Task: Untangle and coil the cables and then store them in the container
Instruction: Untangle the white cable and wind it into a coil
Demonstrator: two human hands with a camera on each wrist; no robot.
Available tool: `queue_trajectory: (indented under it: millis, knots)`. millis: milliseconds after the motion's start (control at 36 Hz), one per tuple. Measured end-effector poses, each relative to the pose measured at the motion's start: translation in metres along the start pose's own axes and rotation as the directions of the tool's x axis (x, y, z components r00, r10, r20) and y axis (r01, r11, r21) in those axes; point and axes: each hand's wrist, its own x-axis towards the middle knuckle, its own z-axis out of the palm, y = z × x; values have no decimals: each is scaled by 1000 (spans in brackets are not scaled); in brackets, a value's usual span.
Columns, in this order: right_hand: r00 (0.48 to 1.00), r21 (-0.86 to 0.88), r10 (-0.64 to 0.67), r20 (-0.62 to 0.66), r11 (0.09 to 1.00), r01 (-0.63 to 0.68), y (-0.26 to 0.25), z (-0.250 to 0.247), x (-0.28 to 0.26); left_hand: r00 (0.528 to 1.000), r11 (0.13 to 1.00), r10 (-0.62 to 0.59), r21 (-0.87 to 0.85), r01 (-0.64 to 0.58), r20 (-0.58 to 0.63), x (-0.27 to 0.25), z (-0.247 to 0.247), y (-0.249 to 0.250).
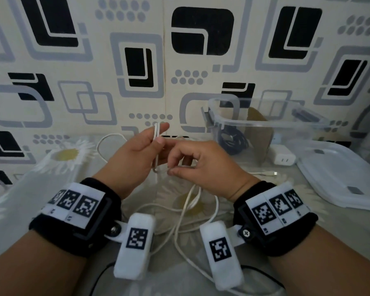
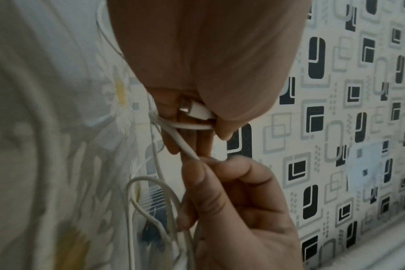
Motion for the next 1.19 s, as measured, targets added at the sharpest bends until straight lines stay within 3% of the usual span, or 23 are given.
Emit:
queue_trajectory:
  millis: [139, 278, 444, 556, 694, 806, 944, 1055, 1194]
  knots:
    - [997, -4, -14, -75, 1000, 14, 2, 2, 0, 999, 981, 13, 191, -23, 52, 0, 1, -2]
    - [990, -79, -76, -118, 995, 67, 2, 2, 3, 982, 932, 82, 336, -137, 171, -2, 4, -1]
    - [996, 109, -18, -91, 994, 28, -1, 0, 1, 964, 859, 135, 457, -229, 229, 0, -2, -3]
    - [996, 248, 87, -22, 966, -78, -4, -2, 0, 967, 862, 126, 458, -218, 222, 0, 0, 0]
    - [992, 305, 121, 24, 944, -123, 2, -4, -1, 964, 896, 5, 426, -122, 267, -3, -3, 1]
    - [988, 277, 145, -47, 953, -126, 4, -7, 1, 977, 867, -20, 491, -90, 214, -3, -5, 0]
    - [964, 309, 218, -153, 937, -162, 9, -16, 2, 972, 725, 56, 660, -197, 230, -1, -9, 0]
    - [962, 310, 262, -71, 923, -228, 8, -17, 0, 978, 699, 121, 684, -206, 170, 2, -12, -2]
    - [963, 175, 267, 37, 947, -269, 3, -15, -1, 967, 674, 237, 701, -233, 93, 5, -15, -2]
